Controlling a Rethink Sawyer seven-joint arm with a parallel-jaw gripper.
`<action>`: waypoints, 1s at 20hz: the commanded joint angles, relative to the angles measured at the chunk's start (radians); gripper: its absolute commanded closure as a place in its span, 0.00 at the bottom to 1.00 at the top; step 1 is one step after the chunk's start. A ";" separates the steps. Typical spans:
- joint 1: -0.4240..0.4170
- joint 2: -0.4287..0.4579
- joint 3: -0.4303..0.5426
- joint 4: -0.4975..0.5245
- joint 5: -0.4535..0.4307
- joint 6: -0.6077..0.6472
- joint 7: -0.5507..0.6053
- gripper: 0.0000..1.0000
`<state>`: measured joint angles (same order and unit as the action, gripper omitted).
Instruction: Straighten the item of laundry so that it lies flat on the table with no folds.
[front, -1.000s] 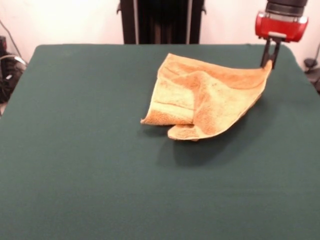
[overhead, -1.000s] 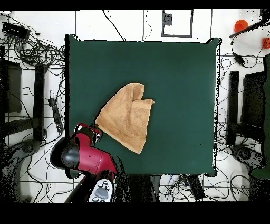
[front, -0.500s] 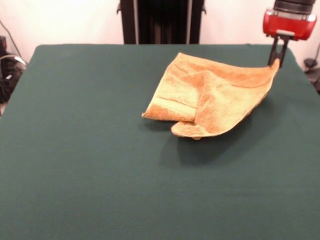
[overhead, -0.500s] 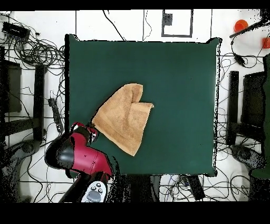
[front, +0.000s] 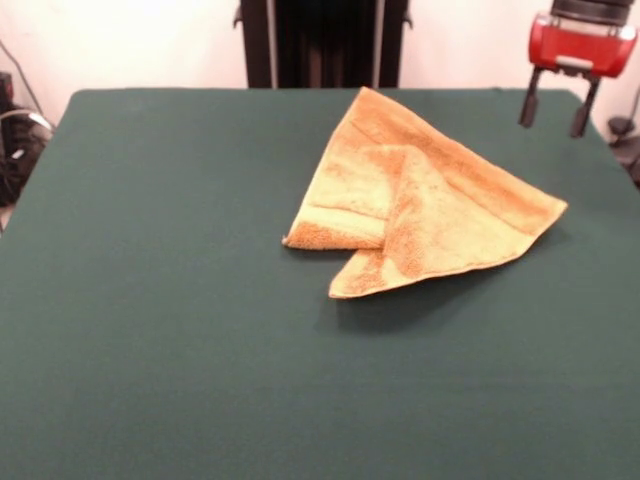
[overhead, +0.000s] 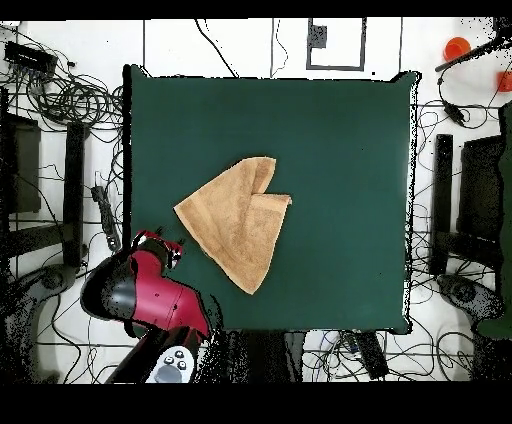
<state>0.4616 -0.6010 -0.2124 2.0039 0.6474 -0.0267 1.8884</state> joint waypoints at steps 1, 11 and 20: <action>0.032 0.073 0.019 -0.056 0.059 0.116 0.235 0.00; -0.065 0.062 0.080 -0.056 -0.037 0.057 0.152 0.00; -0.151 0.056 0.117 -0.086 -0.124 0.067 0.136 0.00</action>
<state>0.3270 -0.5438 -0.2208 1.9760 0.5501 -0.0193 1.8884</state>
